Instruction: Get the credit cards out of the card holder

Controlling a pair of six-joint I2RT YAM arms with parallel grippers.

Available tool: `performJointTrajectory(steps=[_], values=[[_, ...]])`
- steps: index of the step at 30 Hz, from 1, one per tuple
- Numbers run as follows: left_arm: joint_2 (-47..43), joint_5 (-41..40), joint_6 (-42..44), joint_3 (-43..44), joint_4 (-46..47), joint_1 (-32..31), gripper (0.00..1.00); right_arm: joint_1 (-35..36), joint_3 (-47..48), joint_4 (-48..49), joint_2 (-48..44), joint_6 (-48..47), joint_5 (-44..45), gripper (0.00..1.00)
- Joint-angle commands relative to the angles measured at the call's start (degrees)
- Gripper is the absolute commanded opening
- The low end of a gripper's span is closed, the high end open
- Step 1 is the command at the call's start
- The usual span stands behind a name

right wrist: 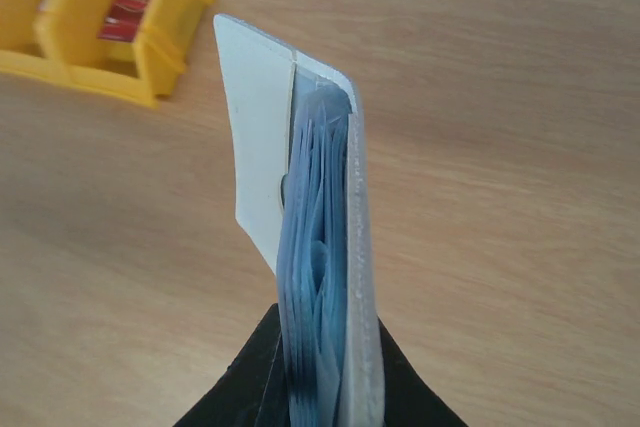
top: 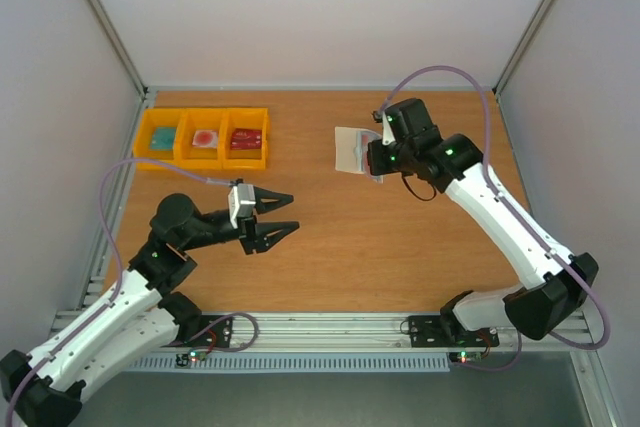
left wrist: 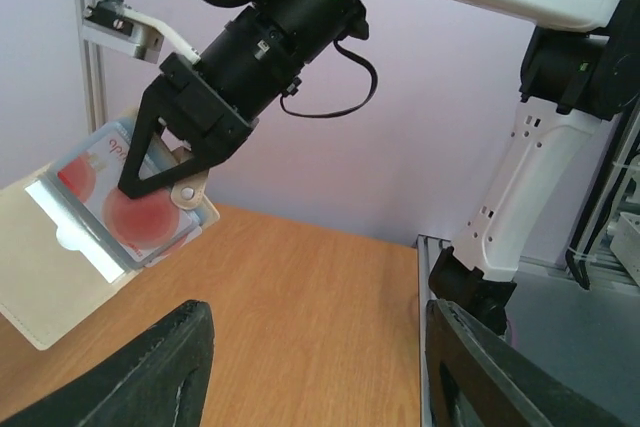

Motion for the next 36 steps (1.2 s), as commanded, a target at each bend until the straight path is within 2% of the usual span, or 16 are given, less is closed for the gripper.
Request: performJointTrajectory(steps=[1,4,8,14,17,19,24,29,34,36], values=[[2.19,0.39,-4.00,-1.21,6.50,-0.03,0.58,5.82,3.83,-1.58,1.98,0.76,13.31,0.01],[5.44,-0.14,-8.84,-1.12,8.62,-0.35,0.56,8.94,3.98,-0.12,2.76,0.13,9.74,0.01],[8.08,-2.46,-13.35,-0.87,8.47,-2.85,0.54,11.45,1.95,5.23,1.62,-1.26,-0.14,0.01],[8.98,-4.90,-13.45,0.21,6.17,-3.92,0.52,12.35,-0.91,12.10,-1.60,-6.76,-19.81,0.01],[6.39,-6.09,-12.47,-0.62,4.71,-3.33,0.43,10.89,-2.75,13.33,-5.01,-8.09,-25.55,0.01],[4.90,-5.65,-12.00,-1.42,4.15,-2.27,0.37,9.31,-4.47,15.30,-7.04,-8.26,-32.76,0.01],[4.47,-2.02,-6.75,-1.26,7.13,-2.08,0.35,9.03,-6.35,18.62,-8.06,-9.86,-46.14,0.01],[4.65,-0.82,-6.23,-0.18,8.06,-2.12,0.27,9.07,-9.54,24.69,-9.86,-9.78,-51.13,0.01],[4.64,-0.37,-5.73,-0.66,9.32,-2.08,0.15,9.08,-9.73,25.14,-9.76,-11.65,-53.46,0.02],[4.75,0.04,-5.70,-0.65,10.39,-2.12,0.13,9.09,-9.51,25.16,-9.46,-12.28,-53.73,0.02]])
